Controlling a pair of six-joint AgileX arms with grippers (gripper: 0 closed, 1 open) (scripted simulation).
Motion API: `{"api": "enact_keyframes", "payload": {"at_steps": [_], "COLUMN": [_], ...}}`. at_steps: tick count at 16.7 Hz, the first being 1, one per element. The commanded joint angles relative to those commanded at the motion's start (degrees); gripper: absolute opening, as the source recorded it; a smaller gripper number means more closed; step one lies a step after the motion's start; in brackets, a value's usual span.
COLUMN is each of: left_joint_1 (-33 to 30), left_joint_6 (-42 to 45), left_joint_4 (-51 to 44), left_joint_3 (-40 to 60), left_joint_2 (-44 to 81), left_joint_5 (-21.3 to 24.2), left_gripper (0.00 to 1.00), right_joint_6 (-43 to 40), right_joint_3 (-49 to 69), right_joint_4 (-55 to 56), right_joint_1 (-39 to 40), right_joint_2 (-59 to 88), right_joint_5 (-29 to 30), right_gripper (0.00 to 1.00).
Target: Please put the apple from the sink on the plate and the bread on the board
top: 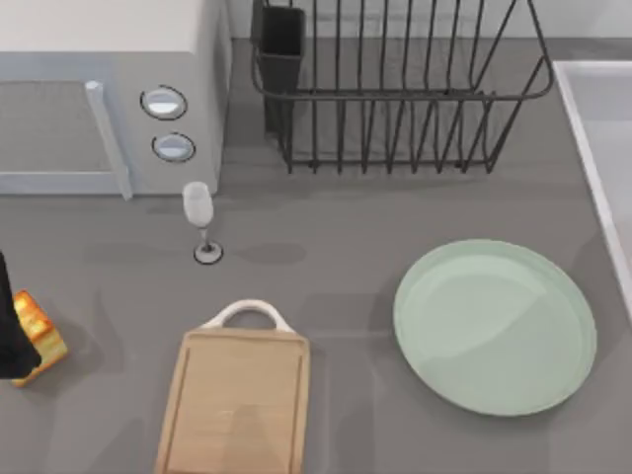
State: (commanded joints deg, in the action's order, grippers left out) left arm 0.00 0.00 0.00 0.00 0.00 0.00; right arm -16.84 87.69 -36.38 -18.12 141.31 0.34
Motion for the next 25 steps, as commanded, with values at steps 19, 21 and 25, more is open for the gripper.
{"api": "enact_keyframes", "payload": {"at_steps": [19,21,25], "left_joint_1": [0.0,0.0,0.0], "left_joint_6": [0.0,0.0,0.0], "left_joint_4": [0.0,0.0,0.0], "left_joint_3": [0.0,0.0,0.0], "left_joint_2": [0.0,0.0,0.0], "left_joint_5": [0.0,0.0,0.0], "left_gripper": [1.00,1.00,1.00], "right_joint_6": [0.0,0.5,0.4], "right_joint_3": [0.0,0.9,3.1], "right_joint_4": [0.0,-1.9,-6.2], "right_joint_1": [0.0,0.1,0.1], "right_joint_2": [0.0,-3.9,-6.4], "right_joint_5": [0.0,-0.9,-0.9], "right_gripper": [0.00,0.00,0.00]}}
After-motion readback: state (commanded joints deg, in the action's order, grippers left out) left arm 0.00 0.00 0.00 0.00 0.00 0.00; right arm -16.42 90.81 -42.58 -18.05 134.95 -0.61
